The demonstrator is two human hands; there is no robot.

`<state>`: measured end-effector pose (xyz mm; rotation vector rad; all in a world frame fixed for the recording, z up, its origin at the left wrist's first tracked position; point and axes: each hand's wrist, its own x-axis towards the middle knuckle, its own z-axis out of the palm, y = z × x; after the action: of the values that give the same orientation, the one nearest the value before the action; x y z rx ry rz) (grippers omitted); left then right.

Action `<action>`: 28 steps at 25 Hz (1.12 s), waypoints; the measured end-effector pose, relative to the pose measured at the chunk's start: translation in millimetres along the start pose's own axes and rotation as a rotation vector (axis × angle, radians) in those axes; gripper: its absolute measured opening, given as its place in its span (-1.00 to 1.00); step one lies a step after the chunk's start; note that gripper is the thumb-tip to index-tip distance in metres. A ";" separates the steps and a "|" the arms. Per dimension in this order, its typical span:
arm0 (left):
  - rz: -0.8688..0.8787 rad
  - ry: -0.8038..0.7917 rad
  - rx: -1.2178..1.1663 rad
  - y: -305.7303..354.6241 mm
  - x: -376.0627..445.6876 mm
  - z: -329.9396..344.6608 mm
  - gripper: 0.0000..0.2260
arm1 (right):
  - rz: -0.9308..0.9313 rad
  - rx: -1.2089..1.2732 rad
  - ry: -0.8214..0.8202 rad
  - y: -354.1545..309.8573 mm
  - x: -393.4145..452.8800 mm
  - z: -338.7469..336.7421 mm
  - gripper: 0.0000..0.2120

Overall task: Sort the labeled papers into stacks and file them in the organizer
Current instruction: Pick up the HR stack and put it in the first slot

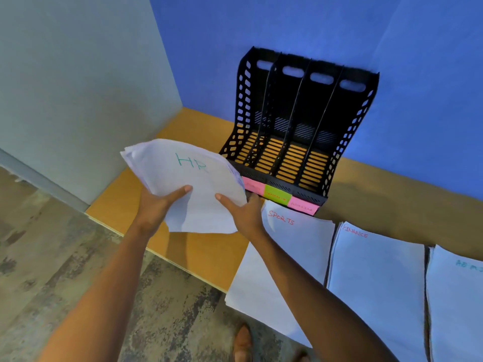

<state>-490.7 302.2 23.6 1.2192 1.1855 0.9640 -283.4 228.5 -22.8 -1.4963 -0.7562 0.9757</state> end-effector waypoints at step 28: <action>0.258 0.228 0.162 82.1 49.6 47.0 -0.91 | -0.312 -0.255 0.023 -53.5 46.1 -64.0 -0.79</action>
<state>-431.3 353.6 95.9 1.4450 1.3262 1.2438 -202.4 248.3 23.4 -1.5437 -1.0917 0.6439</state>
